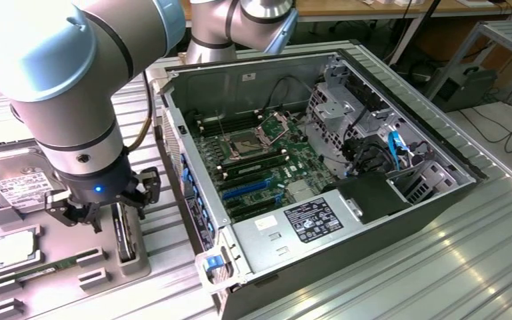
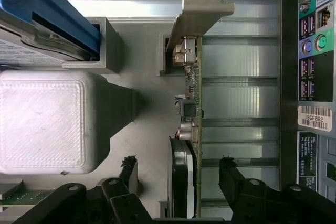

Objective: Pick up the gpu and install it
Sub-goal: 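Pick up the gpu and move the gpu toward the slot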

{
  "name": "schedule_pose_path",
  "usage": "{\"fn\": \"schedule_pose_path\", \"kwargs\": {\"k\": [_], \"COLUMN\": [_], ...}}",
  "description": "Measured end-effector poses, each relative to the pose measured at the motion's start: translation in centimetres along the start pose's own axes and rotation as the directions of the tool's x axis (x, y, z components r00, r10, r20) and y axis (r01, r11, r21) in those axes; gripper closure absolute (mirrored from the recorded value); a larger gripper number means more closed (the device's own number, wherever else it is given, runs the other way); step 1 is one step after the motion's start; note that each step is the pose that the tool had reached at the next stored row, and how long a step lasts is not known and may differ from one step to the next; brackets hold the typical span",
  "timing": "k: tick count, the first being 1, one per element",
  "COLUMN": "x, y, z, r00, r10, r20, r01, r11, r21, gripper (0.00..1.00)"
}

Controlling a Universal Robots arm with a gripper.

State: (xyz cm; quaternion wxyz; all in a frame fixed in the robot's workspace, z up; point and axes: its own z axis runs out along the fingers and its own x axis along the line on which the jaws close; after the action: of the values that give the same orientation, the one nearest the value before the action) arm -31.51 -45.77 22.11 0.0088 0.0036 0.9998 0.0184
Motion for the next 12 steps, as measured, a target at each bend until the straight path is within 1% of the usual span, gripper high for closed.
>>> {"fn": "schedule_pose_path", "kwargs": {"k": [1, 3, 8, 9, 10, 11, 12], "x": [0.00, 0.00, 0.00, 0.00, 0.00, 0.00, 0.00], "y": [0.00, 0.00, 0.00, 0.00, 0.00, 0.00, 0.00], "z": [0.00, 0.00, 0.00, 0.00, 0.00, 0.00, 0.00], "r00": [1.0000, 1.0000, 1.0000, 1.0000, 1.0000, 1.0000, 1.0000], "r10": [0.000, 0.000, 0.000, 0.000, 0.000, 0.000, 0.000], "r20": [0.0000, 0.0000, 0.0000, 0.0000, 0.0000, 0.0000, 0.0001], "r01": [0.000, 0.000, 0.000, 0.000, 0.000, 0.000, 0.000], "r11": [1.0000, 1.0000, 1.0000, 1.0000, 1.0000, 1.0000, 1.0000], "r21": [0.0001, 0.0001, 0.0001, 0.0001, 0.0001, 0.0001, 0.0001], "gripper": [0.27, 0.14, 0.14, 0.16, 0.22, 0.22, 0.29]}}
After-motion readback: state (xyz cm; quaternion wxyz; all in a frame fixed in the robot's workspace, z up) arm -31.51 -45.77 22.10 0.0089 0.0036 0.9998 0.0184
